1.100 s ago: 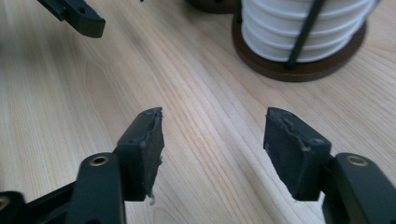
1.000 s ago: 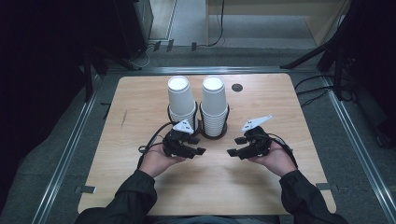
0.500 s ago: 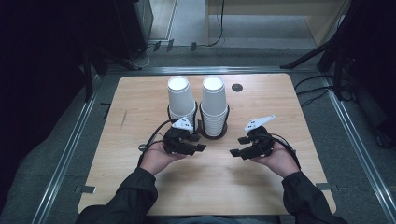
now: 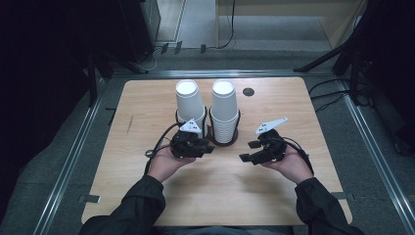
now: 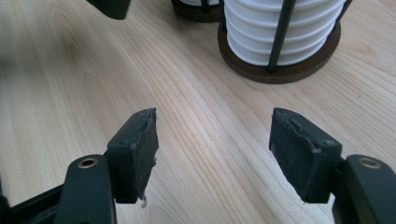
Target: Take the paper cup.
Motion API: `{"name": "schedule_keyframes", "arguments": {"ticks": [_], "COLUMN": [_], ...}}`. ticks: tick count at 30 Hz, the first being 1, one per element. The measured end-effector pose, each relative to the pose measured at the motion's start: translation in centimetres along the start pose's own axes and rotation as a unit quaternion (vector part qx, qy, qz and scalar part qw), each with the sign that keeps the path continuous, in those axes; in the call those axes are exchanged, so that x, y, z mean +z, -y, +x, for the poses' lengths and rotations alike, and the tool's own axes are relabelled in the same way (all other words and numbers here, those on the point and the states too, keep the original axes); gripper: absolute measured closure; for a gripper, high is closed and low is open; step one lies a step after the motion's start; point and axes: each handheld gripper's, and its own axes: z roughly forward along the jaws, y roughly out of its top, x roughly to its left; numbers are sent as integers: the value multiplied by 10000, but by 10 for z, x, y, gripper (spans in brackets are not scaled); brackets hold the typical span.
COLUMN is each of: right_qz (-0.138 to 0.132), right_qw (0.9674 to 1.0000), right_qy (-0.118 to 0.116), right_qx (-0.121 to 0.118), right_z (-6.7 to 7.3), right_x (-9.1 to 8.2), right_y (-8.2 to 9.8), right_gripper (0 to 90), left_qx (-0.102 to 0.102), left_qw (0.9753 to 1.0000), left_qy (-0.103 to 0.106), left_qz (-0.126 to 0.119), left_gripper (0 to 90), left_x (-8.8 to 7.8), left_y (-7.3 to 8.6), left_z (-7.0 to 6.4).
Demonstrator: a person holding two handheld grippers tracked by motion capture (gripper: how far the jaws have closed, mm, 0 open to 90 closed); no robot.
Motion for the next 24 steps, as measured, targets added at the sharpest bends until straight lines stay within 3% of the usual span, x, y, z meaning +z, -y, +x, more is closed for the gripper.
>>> {"name": "schedule_keyframes", "arguments": {"ticks": [6,10,15,24], "right_qz": [-36,-121,-197,-196], "right_qw": [9999,9998,9996,9994], "right_qy": [-9,18,75,160], "right_qx": [-113,-135,-166,-246], "right_z": [1,-3,-5,-12], "right_x": [-7,-15,-24,-36], "right_y": [-8,-20,-31,-54], "right_gripper": [313,308,299,281], "left_qx": [1,-136,-213,-396], "left_qw": [9999,9993,9989,9978], "left_qy": [-136,-281,-351,-427], "left_qz": [-81,-226,-238,-312], "left_gripper": [726,788,855,898], "left_x": [-1,-6,-6,-5], "left_y": [-9,-20,-31,-48], "left_z": [-6,-8,-6,-6]}}
